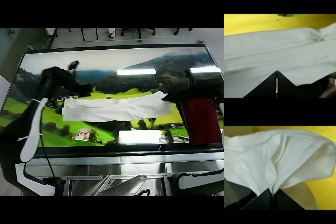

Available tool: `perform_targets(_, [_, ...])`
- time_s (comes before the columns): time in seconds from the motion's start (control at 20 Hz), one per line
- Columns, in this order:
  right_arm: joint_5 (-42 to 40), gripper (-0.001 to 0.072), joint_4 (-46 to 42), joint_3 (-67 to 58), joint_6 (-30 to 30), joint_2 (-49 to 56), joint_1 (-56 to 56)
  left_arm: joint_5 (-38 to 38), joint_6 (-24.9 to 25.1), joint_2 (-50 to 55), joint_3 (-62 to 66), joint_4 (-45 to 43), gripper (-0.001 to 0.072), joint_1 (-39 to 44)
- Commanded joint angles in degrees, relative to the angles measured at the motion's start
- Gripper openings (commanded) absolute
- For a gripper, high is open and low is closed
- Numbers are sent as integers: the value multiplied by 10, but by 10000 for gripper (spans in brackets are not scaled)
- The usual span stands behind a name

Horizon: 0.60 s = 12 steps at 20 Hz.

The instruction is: Fold the shirts.

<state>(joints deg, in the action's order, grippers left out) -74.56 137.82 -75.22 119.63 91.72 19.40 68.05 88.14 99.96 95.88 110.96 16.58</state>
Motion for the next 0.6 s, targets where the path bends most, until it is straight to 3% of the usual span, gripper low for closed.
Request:
perform_targets(0.0, [-50,25,22,-21,-2,-66,12,-90,9,56,-11,44,15,111])
perform_targets(0.15, [-64,25,53,-63,-25,-106,1,-120,3,143,50,47,14,189])
perform_targets(0.3, [-70,25,55,-94,-51,-133,-36,-129,-33,213,119,48,14,234])
perform_targets(0.55, [-81,26,51,-97,-80,-149,-89,-68,-57,272,216,48,14,254])
